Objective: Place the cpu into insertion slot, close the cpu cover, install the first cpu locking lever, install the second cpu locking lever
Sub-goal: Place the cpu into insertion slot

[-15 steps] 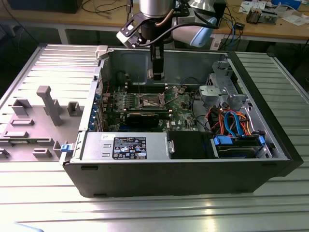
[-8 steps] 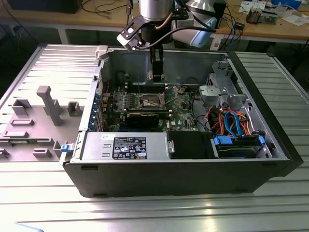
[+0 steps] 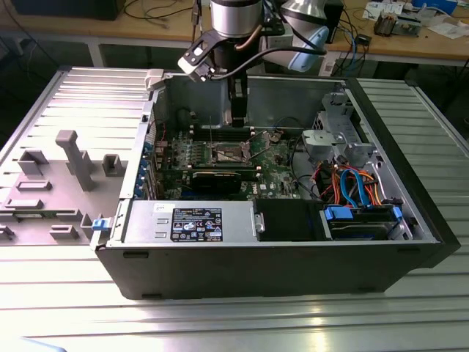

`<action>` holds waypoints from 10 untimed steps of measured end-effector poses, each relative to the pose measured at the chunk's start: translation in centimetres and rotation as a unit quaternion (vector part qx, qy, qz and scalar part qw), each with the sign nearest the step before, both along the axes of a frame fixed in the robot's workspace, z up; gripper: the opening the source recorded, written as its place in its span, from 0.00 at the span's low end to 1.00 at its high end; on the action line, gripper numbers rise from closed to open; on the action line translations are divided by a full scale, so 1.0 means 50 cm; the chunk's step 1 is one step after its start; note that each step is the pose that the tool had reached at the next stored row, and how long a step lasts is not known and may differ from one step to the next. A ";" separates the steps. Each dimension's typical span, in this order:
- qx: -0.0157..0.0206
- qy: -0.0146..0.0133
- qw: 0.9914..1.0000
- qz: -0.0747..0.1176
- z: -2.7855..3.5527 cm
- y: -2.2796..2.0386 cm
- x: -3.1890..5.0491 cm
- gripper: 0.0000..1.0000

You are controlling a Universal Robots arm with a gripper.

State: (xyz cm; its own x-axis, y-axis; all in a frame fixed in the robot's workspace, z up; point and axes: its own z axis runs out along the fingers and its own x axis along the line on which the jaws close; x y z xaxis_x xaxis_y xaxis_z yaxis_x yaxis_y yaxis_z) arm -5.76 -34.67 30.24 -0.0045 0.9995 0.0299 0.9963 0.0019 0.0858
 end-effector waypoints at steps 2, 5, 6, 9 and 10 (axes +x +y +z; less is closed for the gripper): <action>0.000 0.000 1.000 0.000 -0.012 0.0009 0.000 0.54; 0.000 0.000 1.000 0.000 -0.023 0.0014 0.000 0.54; 0.000 0.000 1.000 0.000 -0.023 0.0013 0.000 0.54; 0.000 0.000 1.000 0.000 -0.023 0.0014 0.000 0.54; 0.000 0.000 1.000 0.000 -0.023 0.0013 0.000 0.54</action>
State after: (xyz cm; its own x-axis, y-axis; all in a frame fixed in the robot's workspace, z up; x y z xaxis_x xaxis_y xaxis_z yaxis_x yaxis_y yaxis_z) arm -5.75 -34.61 29.10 -0.0045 0.9995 0.0299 0.9963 0.0019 0.0858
